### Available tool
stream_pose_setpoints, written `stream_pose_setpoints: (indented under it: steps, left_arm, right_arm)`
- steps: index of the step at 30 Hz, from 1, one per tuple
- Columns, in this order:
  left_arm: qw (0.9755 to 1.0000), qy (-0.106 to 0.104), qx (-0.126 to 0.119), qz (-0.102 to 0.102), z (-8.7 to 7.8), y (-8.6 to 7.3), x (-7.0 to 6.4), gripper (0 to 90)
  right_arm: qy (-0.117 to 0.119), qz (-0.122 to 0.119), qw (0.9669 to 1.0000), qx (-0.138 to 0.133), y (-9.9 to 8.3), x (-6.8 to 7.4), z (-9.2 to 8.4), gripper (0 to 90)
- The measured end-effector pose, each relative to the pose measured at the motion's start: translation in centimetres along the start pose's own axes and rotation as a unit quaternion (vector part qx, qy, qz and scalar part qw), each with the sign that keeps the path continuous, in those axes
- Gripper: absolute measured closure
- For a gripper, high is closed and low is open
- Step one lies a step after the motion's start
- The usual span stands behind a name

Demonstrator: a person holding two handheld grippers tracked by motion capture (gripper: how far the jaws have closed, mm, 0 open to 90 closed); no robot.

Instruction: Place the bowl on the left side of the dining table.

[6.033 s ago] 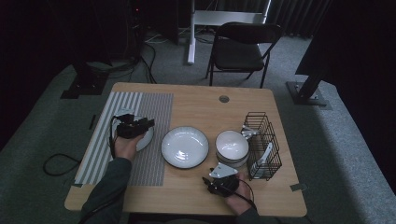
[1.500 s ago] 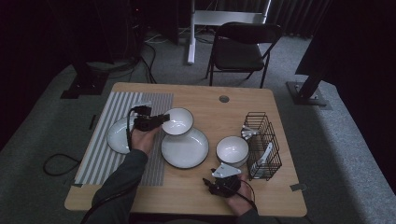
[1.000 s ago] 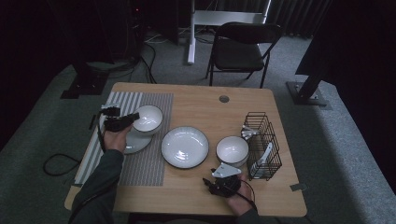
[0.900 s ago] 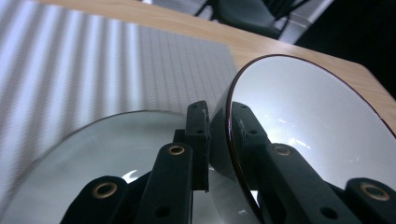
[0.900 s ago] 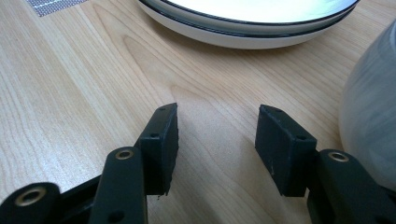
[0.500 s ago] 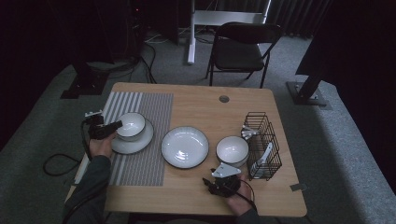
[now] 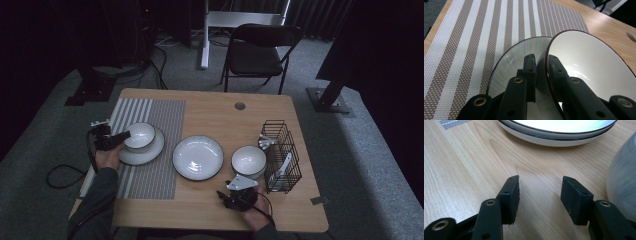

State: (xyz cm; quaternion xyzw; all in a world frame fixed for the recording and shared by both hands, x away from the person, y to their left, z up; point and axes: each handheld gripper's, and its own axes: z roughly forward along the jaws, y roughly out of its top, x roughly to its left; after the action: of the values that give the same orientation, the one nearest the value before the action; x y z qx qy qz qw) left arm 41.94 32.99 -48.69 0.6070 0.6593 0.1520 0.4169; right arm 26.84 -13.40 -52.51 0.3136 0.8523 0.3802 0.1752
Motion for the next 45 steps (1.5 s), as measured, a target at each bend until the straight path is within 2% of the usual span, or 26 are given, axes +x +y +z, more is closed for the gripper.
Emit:
stream_pose_setpoints:
  steps: [4,12,27,30,35,39,45]
  left_arm:
    - [1.0000,0.001,-0.003,-0.006,-0.2,-0.1,0.4,79.9]
    - [1.0000,0.003,-0.006,-0.003,-0.7,-0.5,0.7,79.9]
    - [1.0000,0.006,-0.005,-0.001,-0.8,-0.6,0.5,78.8]
    - [0.9999,0.003,-0.009,-0.003,-0.9,-0.6,0.5,72.4]
    - [0.9995,0.010,-0.030,0.006,-1.6,-0.3,0.5,67.6]
    - [0.9986,0.012,-0.050,0.014,-2.5,0.1,0.1,65.9]
    - [0.9979,0.009,-0.056,0.029,-3.1,0.5,-0.6,64.7]
  right_arm:
    - [0.000,0.000,1.0000,0.000,0.0,0.0,0.0,48.6]
    - [-0.001,-0.001,1.0000,0.000,0.0,0.1,0.0,48.6]
    - [-0.001,0.000,1.0000,0.000,0.0,0.1,0.0,48.6]
    - [-0.002,-0.001,1.0000,0.000,0.0,0.1,0.0,48.6]
    - [-0.001,0.000,1.0000,0.000,0.0,0.1,0.0,48.6]
    - [-0.001,0.000,1.0000,0.000,0.0,0.1,0.0,48.6]
    - [0.000,0.000,1.0000,0.000,0.0,0.0,0.0,48.6]
